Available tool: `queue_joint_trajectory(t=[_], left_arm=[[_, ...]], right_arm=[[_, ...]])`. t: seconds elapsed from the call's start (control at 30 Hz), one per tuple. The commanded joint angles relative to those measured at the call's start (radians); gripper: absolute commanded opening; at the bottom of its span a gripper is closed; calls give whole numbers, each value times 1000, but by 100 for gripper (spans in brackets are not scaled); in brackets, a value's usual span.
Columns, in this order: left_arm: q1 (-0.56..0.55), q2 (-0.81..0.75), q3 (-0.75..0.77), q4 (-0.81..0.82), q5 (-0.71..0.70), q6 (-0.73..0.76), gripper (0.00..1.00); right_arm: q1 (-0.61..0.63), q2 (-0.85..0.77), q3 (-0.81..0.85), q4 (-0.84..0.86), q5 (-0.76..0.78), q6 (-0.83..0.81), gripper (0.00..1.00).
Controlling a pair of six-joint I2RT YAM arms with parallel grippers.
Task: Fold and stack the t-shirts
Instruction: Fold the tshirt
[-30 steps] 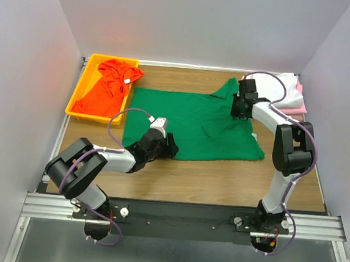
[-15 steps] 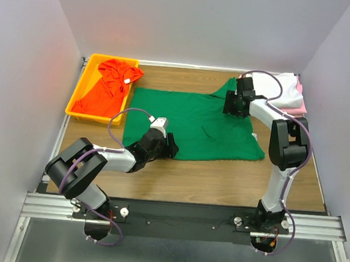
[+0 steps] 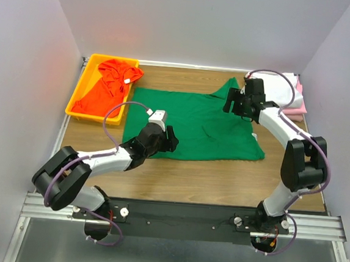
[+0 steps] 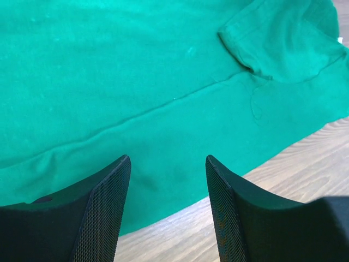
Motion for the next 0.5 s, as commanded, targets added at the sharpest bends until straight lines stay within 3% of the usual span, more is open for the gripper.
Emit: queue_joint_trajectory(t=[0.0,0.47], left_arm=[[-6,51,15,-14,-53,15,66],[-8,164,-68,76,-50,-25,65]], right_arm=[[57,-30,-126,40,-104,45,85],[103,-24,-357,94,-137,177,84]])
